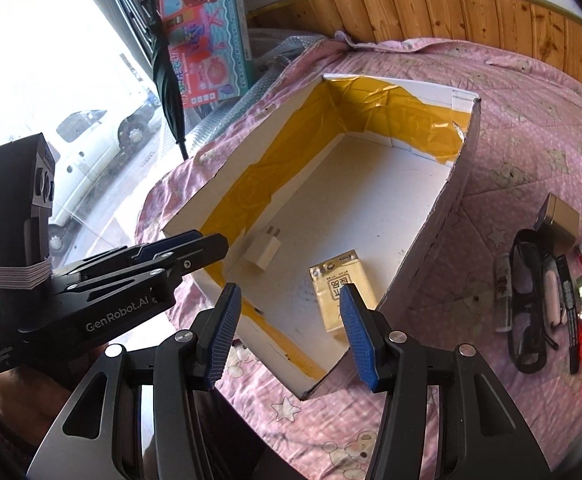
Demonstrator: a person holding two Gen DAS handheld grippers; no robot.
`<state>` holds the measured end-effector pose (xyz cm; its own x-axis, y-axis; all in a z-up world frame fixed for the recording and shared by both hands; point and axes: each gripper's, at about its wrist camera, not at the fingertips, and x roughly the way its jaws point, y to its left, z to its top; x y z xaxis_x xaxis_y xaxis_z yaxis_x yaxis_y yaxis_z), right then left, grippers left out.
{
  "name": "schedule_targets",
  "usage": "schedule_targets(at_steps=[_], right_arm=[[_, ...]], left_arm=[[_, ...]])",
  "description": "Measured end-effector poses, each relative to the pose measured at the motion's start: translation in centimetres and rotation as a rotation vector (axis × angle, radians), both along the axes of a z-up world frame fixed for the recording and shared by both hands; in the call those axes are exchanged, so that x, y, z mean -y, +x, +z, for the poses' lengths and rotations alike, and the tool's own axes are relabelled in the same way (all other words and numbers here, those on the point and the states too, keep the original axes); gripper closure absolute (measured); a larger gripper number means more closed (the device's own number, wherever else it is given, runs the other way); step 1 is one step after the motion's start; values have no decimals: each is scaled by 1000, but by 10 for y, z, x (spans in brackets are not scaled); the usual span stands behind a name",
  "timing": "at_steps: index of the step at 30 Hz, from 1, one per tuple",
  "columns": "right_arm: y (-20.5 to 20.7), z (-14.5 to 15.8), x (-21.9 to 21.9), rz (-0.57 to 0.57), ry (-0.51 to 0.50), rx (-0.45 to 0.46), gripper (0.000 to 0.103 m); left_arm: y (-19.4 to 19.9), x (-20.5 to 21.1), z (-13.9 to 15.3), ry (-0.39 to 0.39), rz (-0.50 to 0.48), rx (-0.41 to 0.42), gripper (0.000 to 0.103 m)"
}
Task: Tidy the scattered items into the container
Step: 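Lower both items into the box and open both tools, then move both open tools back toward the scattered items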
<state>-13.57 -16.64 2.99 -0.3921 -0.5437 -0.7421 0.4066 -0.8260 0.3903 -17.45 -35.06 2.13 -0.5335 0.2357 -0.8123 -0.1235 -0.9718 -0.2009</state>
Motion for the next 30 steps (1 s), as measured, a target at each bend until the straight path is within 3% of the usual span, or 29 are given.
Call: schedule_targets(at_steps=[30], right_arm=[[52,16,-88,-113,-126,-38,49]], left_arm=[[52,-65,44,-29,-108,-77,72]])
